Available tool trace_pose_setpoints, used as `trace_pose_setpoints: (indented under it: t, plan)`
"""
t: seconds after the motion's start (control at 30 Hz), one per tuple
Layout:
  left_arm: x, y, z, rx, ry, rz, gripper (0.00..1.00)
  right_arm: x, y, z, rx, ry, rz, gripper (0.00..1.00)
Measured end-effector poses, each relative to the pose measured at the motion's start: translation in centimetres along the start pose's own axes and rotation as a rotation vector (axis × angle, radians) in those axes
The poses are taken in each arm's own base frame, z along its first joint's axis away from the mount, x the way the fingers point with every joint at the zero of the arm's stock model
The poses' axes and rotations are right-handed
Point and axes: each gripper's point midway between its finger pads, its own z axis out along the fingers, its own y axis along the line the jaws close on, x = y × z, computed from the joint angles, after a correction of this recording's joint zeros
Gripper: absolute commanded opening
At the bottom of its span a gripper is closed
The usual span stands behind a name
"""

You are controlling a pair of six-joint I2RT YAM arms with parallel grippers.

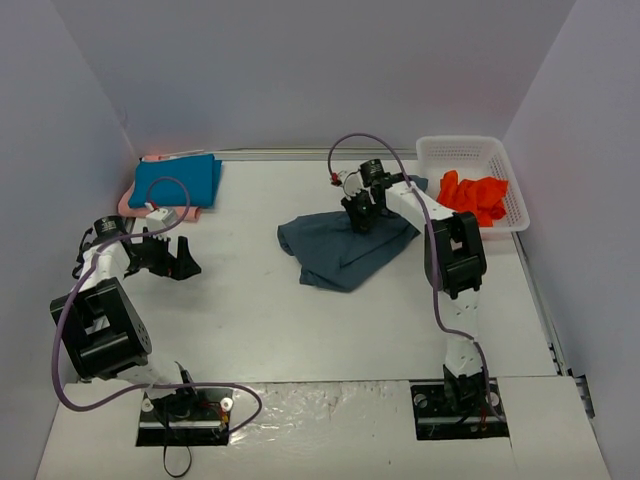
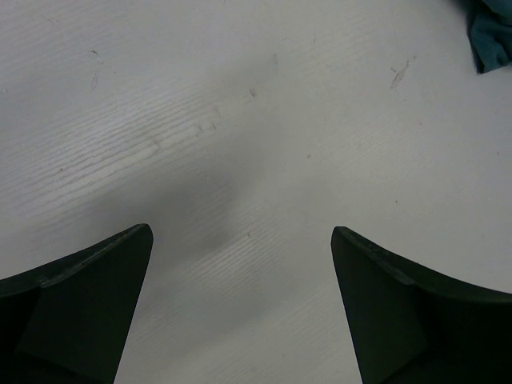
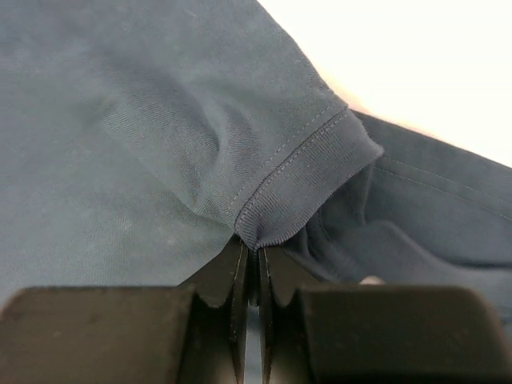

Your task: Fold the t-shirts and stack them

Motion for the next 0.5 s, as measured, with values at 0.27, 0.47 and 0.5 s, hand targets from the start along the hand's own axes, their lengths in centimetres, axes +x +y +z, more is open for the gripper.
trace_pose_setpoints:
  t: [0.27, 0.47, 0.5]
  plan:
    - [-0.2, -0.2, -0.1, 0.011, 0.0, 0.007, 0.94, -7.6, 1.1, -10.9, 0.087, -0.219, -0.076, 0.0]
    - [-0.2, -0.3, 0.1, 0.013, 0.003, 0.015, 0.94, -13.0, 1.4, -26.5, 0.276, -0.539, -0.141, 0.0]
    - [-0.3, -0.5, 0.1, 0.016, 0.004, 0.017, 0.94, -12.9, 1.1, -28.0, 0.312, -0.563, -0.139, 0.0]
